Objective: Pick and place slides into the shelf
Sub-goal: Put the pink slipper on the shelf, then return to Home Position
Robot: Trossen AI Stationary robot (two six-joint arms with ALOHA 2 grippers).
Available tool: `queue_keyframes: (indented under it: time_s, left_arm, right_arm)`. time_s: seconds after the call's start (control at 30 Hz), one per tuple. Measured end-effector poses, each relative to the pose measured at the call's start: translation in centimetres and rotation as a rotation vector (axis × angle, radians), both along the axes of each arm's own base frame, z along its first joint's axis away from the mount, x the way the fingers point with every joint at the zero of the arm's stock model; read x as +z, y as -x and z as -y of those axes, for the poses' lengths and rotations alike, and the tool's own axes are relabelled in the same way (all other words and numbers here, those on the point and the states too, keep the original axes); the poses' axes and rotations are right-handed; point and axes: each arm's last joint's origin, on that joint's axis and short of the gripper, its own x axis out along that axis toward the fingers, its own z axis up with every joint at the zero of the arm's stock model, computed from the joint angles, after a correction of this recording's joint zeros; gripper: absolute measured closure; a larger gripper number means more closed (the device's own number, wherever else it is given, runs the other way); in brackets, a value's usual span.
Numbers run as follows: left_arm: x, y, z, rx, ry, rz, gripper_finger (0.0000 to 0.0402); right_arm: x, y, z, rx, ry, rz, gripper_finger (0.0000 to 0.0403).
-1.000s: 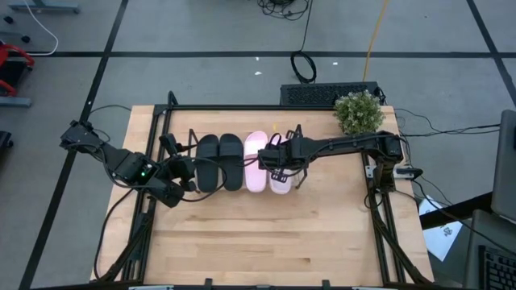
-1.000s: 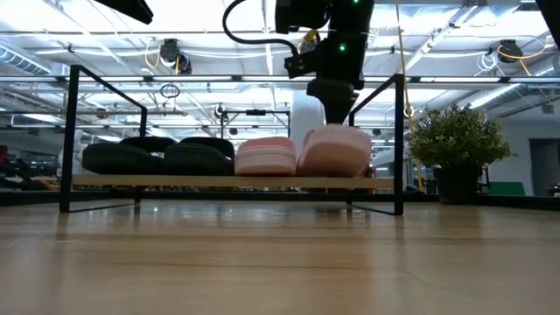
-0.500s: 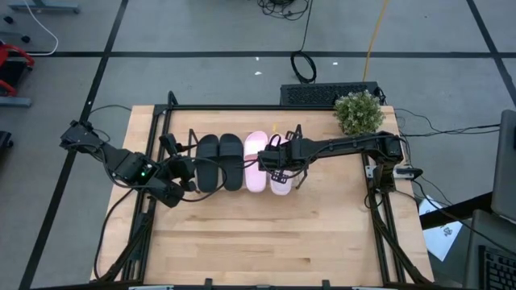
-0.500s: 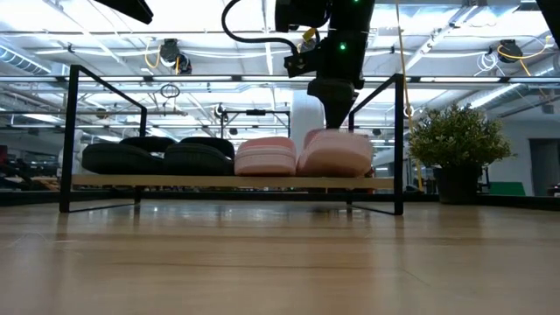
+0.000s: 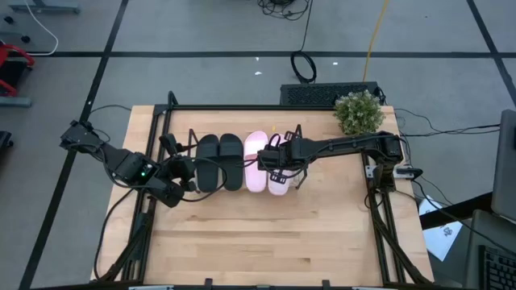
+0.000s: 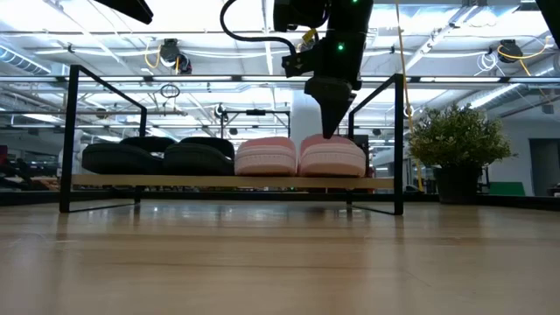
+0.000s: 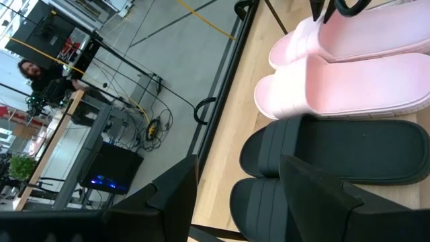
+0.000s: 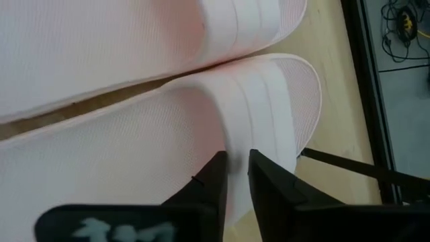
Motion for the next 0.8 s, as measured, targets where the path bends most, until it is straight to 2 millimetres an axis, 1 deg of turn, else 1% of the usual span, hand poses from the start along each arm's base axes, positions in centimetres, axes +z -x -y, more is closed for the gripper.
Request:
queue_keyframes:
  time_s: [0.5,0.63,0.8]
  left_arm:
    - [0.0,0.0,0.0,0.000,0.000,0.000,0.0186]
    - [0.0,0.0,0.0,0.000,0.000,0.000,0.0186]
    - [0.0,0.0,0.0,-0.001,-0.001,-0.001,0.0186]
  right_arm:
    - [0.0,0.0,0.0,-0.016,-0.004,0.008,0.0274]
    - [0.2,0.0,0.0,-0.017,-0.005,0.019,0.0262]
    - [1.3,0.3,-0.1,-0.012,-0.022,0.068,0.0259]
